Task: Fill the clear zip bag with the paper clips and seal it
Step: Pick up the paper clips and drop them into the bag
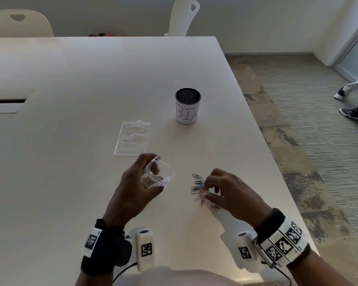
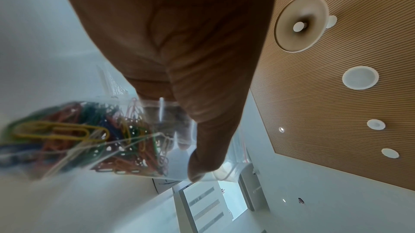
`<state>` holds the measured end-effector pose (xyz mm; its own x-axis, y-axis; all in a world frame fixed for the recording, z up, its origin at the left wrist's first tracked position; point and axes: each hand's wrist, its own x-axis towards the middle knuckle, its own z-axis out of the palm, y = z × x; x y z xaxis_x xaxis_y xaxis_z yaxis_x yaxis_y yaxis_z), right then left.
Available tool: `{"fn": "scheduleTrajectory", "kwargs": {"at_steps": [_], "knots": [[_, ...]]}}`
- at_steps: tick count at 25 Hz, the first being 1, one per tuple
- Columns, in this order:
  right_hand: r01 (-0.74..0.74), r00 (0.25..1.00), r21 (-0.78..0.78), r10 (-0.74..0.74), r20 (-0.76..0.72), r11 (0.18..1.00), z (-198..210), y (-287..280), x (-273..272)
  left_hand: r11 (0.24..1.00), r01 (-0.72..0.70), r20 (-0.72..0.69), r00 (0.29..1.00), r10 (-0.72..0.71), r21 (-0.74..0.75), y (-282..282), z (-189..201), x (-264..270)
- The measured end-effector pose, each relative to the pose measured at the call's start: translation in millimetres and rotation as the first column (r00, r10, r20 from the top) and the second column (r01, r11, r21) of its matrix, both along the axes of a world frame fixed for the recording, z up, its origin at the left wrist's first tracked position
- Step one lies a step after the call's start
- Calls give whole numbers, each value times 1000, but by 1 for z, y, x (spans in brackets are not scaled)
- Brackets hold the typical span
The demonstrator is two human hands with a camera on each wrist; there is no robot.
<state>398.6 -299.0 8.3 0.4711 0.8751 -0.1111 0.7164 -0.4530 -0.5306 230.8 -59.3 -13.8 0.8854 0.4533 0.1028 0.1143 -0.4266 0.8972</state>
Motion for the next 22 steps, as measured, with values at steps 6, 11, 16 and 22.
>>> {"fn": "scheduleTrajectory", "kwargs": {"at_steps": [6,11,16,22], "knots": [[164,979,-198,-185,-91,966,-4,0,-9,1000,-7,-3,1000,7,11,1,1,0],[266,955,-37,-269,-122,963,-8,23,-7,1000,-9,-3,1000,9,17,1,2,0],[48,999,-156,-49,-1,987,2,28,-3,1000,-15,-8,1000,15,9,2,1,-1],[-10,998,-97,15,56,995,-3,35,-11,1000,-18,-15,1000,18,7,3,1,-1]]}}
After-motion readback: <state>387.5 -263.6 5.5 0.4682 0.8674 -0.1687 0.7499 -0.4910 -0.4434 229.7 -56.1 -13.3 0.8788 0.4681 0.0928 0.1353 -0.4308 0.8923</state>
